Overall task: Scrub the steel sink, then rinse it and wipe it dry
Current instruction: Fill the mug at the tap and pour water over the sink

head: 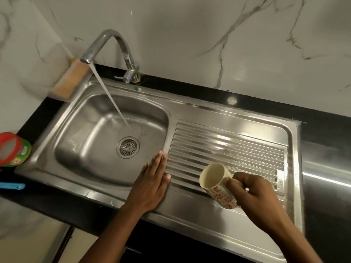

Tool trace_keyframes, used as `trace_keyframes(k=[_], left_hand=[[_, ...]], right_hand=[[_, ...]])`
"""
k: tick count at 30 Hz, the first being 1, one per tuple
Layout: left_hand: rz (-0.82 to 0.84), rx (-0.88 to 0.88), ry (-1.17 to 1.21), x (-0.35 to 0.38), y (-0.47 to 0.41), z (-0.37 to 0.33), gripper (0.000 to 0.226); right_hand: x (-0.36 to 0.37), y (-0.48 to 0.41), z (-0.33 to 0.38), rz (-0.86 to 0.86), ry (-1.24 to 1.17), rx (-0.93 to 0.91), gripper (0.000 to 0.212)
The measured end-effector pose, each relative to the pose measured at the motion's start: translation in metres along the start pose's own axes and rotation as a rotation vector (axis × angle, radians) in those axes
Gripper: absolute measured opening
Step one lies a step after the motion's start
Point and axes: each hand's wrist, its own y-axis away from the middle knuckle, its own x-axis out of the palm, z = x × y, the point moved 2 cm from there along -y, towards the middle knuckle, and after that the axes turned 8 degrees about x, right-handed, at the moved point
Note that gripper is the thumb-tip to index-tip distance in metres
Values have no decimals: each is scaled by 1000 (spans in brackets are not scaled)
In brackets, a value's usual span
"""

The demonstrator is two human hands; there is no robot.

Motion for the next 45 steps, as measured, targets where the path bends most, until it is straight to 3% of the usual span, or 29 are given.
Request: trace_keyframes(k=[6, 11, 15, 18, 21, 28, 32, 45], left_hand=[[96, 112, -2, -11, 2, 25, 64], [229, 163, 70, -25, -2, 58, 69], [260, 225, 60, -51, 0, 86, 78], [177, 275, 95, -79, 8, 102, 83], [49, 240, 216, -100, 17, 116, 73], [-263, -70, 591, -139, 36, 130, 44], [-313, -146, 591, -167, 40, 136, 24], [-392, -247, 525, -227, 38, 168, 31]], right_hand=[[41, 19, 22, -109, -39, 59, 35], [87, 36, 56, -236, -200, 125, 49], [129, 38, 78, -290, -355, 182, 44], [156, 38, 97, -331, -435, 194, 40], [175, 35, 111, -333, -467, 203, 46], [202, 12, 135, -214, -384, 178, 33], [210, -7, 152, -130, -369, 132, 39], [241, -87, 216, -7, -514, 21, 42]])
